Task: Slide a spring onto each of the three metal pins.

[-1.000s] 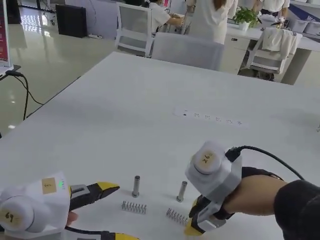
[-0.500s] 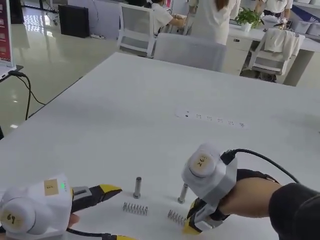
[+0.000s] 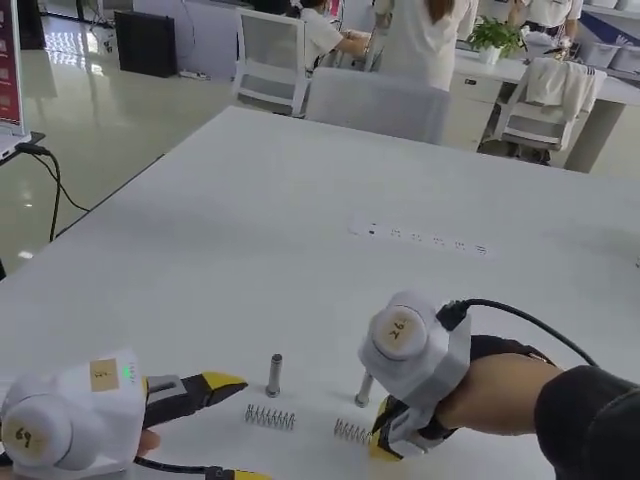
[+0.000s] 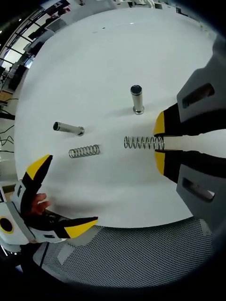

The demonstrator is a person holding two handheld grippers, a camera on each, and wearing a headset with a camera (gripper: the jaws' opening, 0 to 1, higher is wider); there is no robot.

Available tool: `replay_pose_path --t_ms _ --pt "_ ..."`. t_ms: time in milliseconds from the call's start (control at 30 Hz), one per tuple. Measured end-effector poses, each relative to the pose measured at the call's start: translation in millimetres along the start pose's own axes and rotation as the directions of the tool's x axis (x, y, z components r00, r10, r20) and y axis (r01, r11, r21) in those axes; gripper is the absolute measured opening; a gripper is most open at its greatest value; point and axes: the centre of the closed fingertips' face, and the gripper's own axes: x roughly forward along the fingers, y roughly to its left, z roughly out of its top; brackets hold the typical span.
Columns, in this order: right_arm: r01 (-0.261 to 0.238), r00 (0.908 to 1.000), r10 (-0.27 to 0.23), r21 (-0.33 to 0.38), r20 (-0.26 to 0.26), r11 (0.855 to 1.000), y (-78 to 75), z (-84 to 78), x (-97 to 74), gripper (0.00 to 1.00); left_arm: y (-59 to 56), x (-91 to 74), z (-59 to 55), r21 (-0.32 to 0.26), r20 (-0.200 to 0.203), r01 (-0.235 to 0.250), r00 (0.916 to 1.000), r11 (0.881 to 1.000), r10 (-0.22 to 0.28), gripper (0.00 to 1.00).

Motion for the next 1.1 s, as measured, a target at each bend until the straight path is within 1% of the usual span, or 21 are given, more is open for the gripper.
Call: replay_pose_path --t_ms 100,167,300,433,567,700,933,1100 --pt "-0.025 0.9995 0.025 0.008 0.017 1.000 5.0 3.9 -8.1 0.08 -2.6 1.5 1.5 -0.003 0.001 0.014 0.9999 1.000 -0.014 0.54" --pt "-0.038 0.9991 0.037 0.004 0.019 0.999 8.1 4.9 -12.3 0.08 -5.2 3.0 2.2 -0.003 0.000 0.028 0.9996 1.000 -0.028 0.51" --pt "-0.072 0.9971 0.073 -0.021 0.021 0.997 16.0 9.1 -21.1 0.08 -10.8 6.8 3.6 0.004 -0.003 0.059 0.9982 0.998 -0.059 0.46" --pt "-0.092 0.9956 0.093 -0.041 0.017 0.995 20.6 14.0 -27.5 0.08 -16.5 11.8 8.2 0.015 -0.007 0.091 0.9958 0.996 -0.091 0.41" --pt "-0.110 0.9936 0.111 -0.063 0.018 0.992 24.5 20.2 -32.8 0.08 -18.5 16.8 10.9 0.029 -0.011 0.114 0.9934 0.993 -0.114 0.37" --pt "-0.116 0.9928 0.118 -0.084 0.021 0.990 27.0 25.9 -37.4 0.08 -20.8 20.9 12.7 0.043 -0.013 0.137 0.9906 0.990 -0.137 0.34" --pt "-0.131 0.9911 0.133 -0.132 0.006 0.983 32.0 31.7 -41.2 0.08 -25.6 25.2 18.9 0.077 -0.011 0.166 0.9862 0.983 -0.165 0.30" --pt "-0.141 0.9897 0.143 -0.162 -0.002 0.977 36.4 35.3 -43.3 0.08 -26.9 27.1 22.4 0.084 -0.003 0.180 0.9836 0.980 -0.180 0.26"
